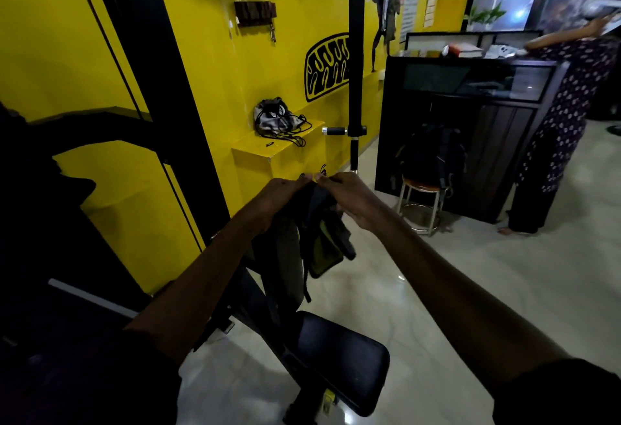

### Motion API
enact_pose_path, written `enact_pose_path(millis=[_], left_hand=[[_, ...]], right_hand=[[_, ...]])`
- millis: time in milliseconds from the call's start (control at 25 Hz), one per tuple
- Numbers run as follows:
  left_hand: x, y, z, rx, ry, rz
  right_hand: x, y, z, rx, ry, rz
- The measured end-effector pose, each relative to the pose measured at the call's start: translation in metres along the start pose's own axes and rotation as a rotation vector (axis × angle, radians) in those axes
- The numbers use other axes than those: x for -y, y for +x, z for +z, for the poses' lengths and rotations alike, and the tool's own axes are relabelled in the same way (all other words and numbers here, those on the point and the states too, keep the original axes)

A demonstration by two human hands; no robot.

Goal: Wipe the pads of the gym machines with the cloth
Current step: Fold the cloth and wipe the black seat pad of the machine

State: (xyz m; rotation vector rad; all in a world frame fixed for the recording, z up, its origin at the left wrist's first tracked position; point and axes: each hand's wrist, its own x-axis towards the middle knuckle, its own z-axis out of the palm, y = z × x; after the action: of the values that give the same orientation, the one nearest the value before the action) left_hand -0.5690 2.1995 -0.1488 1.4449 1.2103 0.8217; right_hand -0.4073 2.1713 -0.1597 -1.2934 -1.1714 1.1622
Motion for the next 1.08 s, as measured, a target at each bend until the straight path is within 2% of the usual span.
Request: enact_pose_path(millis=[80,160,240,320,400,480,560,640,760,800,880,960,1080], left_hand=[[0.002,0.000,-0.005,0.141,-0.055,0.050],[0.012,0.002,-0.012,0.221,-0.090,0.138],[0.021,0.008,-0.016,0.230,-0.144,0.179],[0.022,0.007,-0.017,0.222,-0.118,0.210],[0.023,0.005,-0.021,0.252,-0.090,0.233],[0.024,0.003,-0.026,0.318,-0.061,0.264],[0.026,0.002,-0.025,0.275,-0.079,0.296],[0.031,-0.003,-0.020,0.190,-0.183,0.213],[0.061,-0.014,-0.016,0.359,-0.237,0.011],[0.073,-0.012,-0.017,0.364,-0.208,-0.035],[0.086,-0.006,-0.018,0.241,-0.160,-0.044],[0.086,0.001,-0.018,0.140,-0.195,-0.030],[0.072,-0.001,-0.024,0.226,-0.472,-0.038]], right_hand=[[0.001,-0.004,0.002,0.059,0.044,0.007],[-0.002,-0.009,0.000,0.095,-0.103,-0.036],[-0.009,-0.009,-0.003,0.056,-0.353,-0.210],[-0.018,-0.005,-0.011,-0.060,-0.475,-0.334],[-0.023,-0.003,-0.025,-0.054,-0.531,-0.294],[-0.026,-0.005,-0.038,0.134,-0.596,-0.172],[-0.030,-0.007,-0.043,0.246,-0.550,-0.102],[-0.034,-0.008,-0.038,0.196,-0.458,-0.150],[-0.044,0.001,-0.031,0.073,-0.382,-0.206],[-0.045,0.004,-0.029,0.050,-0.412,-0.218],[-0.051,0.006,-0.028,-0.008,-0.534,-0.270],[-0.059,0.004,-0.024,-0.075,-0.595,-0.409],[-0.072,-0.007,-0.012,-0.146,-0.651,-0.635]])
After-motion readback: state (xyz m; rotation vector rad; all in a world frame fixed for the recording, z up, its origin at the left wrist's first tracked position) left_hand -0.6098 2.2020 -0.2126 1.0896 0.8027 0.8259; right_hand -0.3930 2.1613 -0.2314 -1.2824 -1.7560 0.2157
